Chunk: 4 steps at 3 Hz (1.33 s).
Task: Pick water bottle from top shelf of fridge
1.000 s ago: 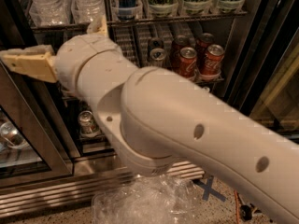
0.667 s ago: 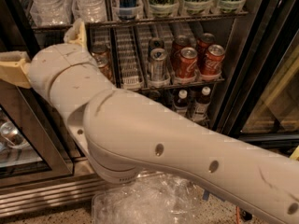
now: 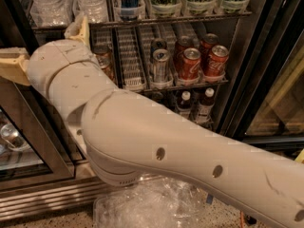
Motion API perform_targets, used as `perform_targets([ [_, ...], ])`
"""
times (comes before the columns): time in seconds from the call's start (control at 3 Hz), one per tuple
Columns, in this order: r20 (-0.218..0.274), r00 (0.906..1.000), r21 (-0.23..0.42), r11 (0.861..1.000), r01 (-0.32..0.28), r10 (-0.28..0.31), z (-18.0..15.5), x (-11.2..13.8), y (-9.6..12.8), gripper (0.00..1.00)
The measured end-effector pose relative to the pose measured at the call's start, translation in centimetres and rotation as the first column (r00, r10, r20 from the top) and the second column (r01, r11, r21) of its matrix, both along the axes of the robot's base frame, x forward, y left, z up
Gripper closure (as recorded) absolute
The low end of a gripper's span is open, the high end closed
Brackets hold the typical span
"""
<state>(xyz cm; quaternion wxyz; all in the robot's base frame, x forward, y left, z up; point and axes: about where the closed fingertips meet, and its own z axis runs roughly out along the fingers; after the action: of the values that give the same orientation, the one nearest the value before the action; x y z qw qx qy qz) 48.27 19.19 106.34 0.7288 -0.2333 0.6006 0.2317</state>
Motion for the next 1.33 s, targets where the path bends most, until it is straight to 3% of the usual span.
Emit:
perform_targets([
  [0.33, -0.001, 0.9987, 0.024, 0.998, 0.050, -0.050, -0.3, 0.5, -0.1, 0.00],
  [0.67, 0.024, 0.9906, 0.062, 0.989, 0.133, -0.134, -0.9, 1.4, 0.4, 0.00],
  [1.0, 0.047, 0.9649, 0.091, 0.963, 0.254, -0.259, -1.3, 3.4, -1.1, 0.00],
  [1.33, 0.088, 0.9290, 0.055, 0.933, 0.356, -0.360, -0.8, 5.5, -3.3, 0.00],
])
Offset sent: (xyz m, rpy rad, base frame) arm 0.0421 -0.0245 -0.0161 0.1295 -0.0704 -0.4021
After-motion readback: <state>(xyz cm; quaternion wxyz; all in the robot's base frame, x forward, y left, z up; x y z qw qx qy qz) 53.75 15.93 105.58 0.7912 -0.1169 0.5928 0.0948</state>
